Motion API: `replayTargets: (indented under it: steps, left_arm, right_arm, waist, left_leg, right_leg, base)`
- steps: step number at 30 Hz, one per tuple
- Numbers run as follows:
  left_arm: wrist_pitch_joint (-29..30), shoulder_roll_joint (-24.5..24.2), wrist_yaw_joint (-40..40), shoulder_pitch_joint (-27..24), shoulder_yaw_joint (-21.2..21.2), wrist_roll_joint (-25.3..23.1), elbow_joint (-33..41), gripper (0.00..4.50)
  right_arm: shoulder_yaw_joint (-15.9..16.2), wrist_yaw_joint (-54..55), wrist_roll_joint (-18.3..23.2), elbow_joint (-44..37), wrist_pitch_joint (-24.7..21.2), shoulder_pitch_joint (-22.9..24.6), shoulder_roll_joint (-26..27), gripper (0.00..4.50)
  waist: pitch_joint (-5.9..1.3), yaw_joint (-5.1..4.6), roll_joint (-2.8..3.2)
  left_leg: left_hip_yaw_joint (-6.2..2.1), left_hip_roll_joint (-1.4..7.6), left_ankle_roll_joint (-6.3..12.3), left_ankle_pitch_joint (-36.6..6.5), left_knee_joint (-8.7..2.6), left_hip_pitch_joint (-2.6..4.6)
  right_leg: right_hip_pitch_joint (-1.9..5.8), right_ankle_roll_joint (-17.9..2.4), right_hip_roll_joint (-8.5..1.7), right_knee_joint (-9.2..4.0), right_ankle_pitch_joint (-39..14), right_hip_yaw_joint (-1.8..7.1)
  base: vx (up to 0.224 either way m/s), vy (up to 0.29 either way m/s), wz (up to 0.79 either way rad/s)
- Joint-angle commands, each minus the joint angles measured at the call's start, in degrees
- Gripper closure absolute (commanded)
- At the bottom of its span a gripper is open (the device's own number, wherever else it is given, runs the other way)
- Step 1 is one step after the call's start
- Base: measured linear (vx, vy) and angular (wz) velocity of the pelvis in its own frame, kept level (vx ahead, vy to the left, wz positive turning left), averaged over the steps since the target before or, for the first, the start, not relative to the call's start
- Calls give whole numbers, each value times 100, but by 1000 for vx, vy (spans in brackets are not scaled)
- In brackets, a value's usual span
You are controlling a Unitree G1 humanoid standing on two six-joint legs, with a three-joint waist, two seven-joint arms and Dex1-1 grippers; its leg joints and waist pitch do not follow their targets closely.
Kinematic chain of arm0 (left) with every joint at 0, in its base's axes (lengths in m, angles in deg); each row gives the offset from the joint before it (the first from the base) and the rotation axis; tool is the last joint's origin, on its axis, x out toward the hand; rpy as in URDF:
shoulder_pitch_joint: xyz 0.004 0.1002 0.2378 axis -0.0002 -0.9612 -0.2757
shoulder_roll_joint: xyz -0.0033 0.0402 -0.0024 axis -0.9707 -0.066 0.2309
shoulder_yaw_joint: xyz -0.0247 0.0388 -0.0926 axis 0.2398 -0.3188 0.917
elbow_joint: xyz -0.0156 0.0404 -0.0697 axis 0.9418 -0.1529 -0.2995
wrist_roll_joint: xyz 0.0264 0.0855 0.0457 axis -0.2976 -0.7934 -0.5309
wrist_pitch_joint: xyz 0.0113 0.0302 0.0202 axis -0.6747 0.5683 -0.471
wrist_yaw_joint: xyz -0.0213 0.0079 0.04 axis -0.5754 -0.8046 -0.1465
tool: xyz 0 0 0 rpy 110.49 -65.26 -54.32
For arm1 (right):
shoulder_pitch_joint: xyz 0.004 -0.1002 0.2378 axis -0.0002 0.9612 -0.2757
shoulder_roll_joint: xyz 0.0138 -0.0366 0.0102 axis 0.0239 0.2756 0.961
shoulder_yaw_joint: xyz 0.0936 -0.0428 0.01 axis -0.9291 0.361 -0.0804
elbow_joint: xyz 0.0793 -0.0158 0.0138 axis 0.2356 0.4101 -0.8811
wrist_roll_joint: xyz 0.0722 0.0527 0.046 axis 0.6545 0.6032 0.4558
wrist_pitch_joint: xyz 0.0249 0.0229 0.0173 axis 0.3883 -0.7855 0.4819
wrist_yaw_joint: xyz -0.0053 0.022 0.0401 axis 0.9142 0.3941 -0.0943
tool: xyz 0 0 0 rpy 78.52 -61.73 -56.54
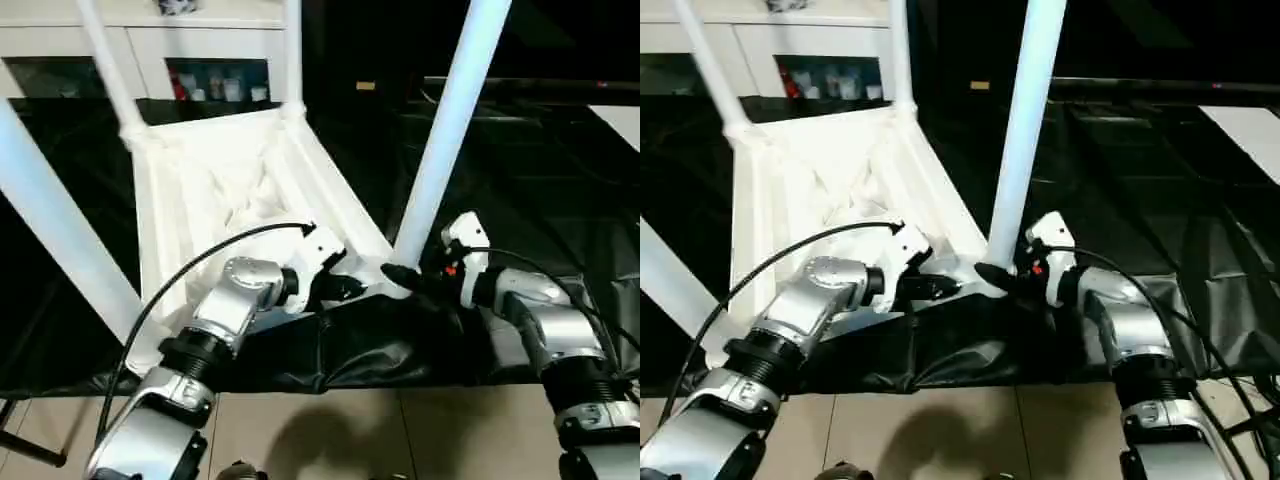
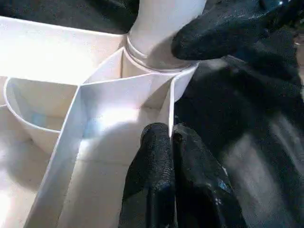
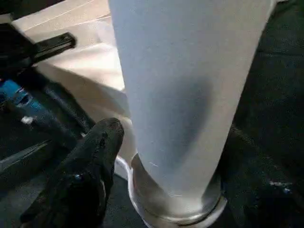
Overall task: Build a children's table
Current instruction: Rotate leg to tighten
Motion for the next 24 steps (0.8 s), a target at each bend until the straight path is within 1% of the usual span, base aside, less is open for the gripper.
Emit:
replayTargets:
  steps: [1, 2, 4, 6, 7, 8, 9, 10, 13, 14, 15, 16, 18, 20, 24]
  left_arm:
    - [-319, -18, -453, 16, -62, 316, 395, 450]
    - [-328, -66, -549, 1, -75, 332, 425, 450]
    - [-332, -211, -874, -52, -132, 393, 539, 450]
    - [-302, -323, -1128, -90, -184, 435, 629, 450]
    - [-302, -351, -1197, -94, -195, 444, 639, 450]
    - [-306, -366, -1230, -97, -202, 447, 647, 450]
    - [-309, -389, -1281, -102, -212, 451, 659, 450]
    - [-309, -423, -1349, -108, -219, 452, 675, 450]
    - [-324, -440, -1359, -98, -207, 441, 648, 450]
    - [-324, -441, -1353, -91, -201, 438, 637, 450]
    - [-319, -449, -1358, -87, -207, 449, 635, 450]
    - [-310, -452, -1355, -79, -212, 460, 632, 450]
    - [-304, -454, -1353, -80, -211, 463, 638, 450]
    - [-292, -455, -1359, -81, -210, 463, 646, 450]
    - [-255, -420, -1239, -54, -166, 436, 588, 450]
  right_arm:
    - [249, -502, 14, -167, 83, 88, -148, 134]
    - [250, -546, -10, -166, 121, 87, -204, 134]
    - [247, -671, -34, -171, 151, 79, -297, 134]
    - [278, -762, -64, -137, 210, 61, -343, 134]
    - [296, -785, -76, -121, 230, 54, -357, 134]
    - [312, -778, -94, -101, 243, 47, -357, 134]
    - [342, -775, -121, -71, 266, 38, -354, 150]
    - [410, -816, -149, -27, 288, 26, -334, 160]
    - [487, -914, -144, -23, 267, 19, -318, 170]
    - [503, -945, -137, -32, 258, 20, -316, 193]
    - [516, -995, -121, -40, 243, 19, -313, 193]
    - [537, -1061, -104, -59, 220, 24, -316, 206]
    - [550, -1086, -102, -68, 215, 29, -322, 208]
    - [572, -1132, -89, -91, 179, 42, -329, 220]
    - [571, -1151, -7, -106, 106, 87, -260, 234]
  waist:
    - [-391, 24, -95]
    - [-395, 29, -102]
    - [-396, 44, -97]
    - [-405, 82, -96]
    - [-406, 92, -82]
    - [-405, 98, -80]
    - [-405, 111, -77]
    - [-403, 108, -89]
    - [-403, 114, -95]
    - [-403, 115, -101]
    - [-405, 118, -101]
    - [-406, 119, -100]
    - [-404, 117, -100]
    - [-401, 116, -103]
    - [-409, 109, -97]
  left_leg:
    - [-83, 167, 376, -1309, -364, 71]
    - [-86, 167, 378, -1287, -365, 64]
    - [-83, 166, 387, -1253, -363, 55]
    - [-76, 176, 388, -1182, -357, 65]
    - [-75, 181, 381, -1143, -360, 66]
    - [-68, 180, 378, -1143, -358, 75]
    - [-65, 186, 364, -1182, -355, 85]
    - [-69, 182, 358, -1179, -358, 72]
    - [-73, 176, 355, -1183, -359, 59]
    - [-72, 173, 354, -1183, -357, 56]
    - [-74, 173, 349, -1170, -356, 55]
    - [-75, 174, 347, -1152, -356, 53]
    - [-76, 175, 352, -1147, -358, 55]
    - [-78, 172, 346, -1158, -359, 49]
    - [-76, 171, 350, -1119, -355, 50]
  right_leg:
    - [271, -1153, -339, -490, -1673, 237]
    - [281, -1150, -338, -479, -1645, 236]
    - [278, -1171, -341, -468, -1579, 237]
    - [270, -1212, -336, -448, -1490, 238]
    - [265, -1241, -329, -437, -1425, 237]
    - [255, -1250, -323, -439, -1400, 239]
    - [246, -1271, -329, -437, -1374, 244]
    - [256, -1272, -329, -431, -1374, 241]
    - [269, -1244, -334, -427, -1397, 238]
    - [272, -1233, -337, -431, -1419, 239]
    - [275, -1217, -340, -431, -1449, 239]
    - [275, -1213, -343, -431, -1443, 240]
    - [271, -1205, -337, -430, -1444, 238]
    - [274, -1187, -338, -433, -1487, 236]
    - [276, -1205, -335, -428, -1409, 237]
  base:
    - [0, 0, 0]
    - [0, 0, 0]
    - [0, 0, 0]
    - [0, 0, 0]
    - [0, 0, 0]
    - [0, 0, 0]
    - [0, 0, 0]
    - [0, 0, 0]
    - [0, 0, 0]
    - [0, 0, 0]
    - [0, 0, 0]
    - [0, 0, 0]
    - [0, 0, 0]
    - [0, 0, 0]
    - [0, 0, 0]
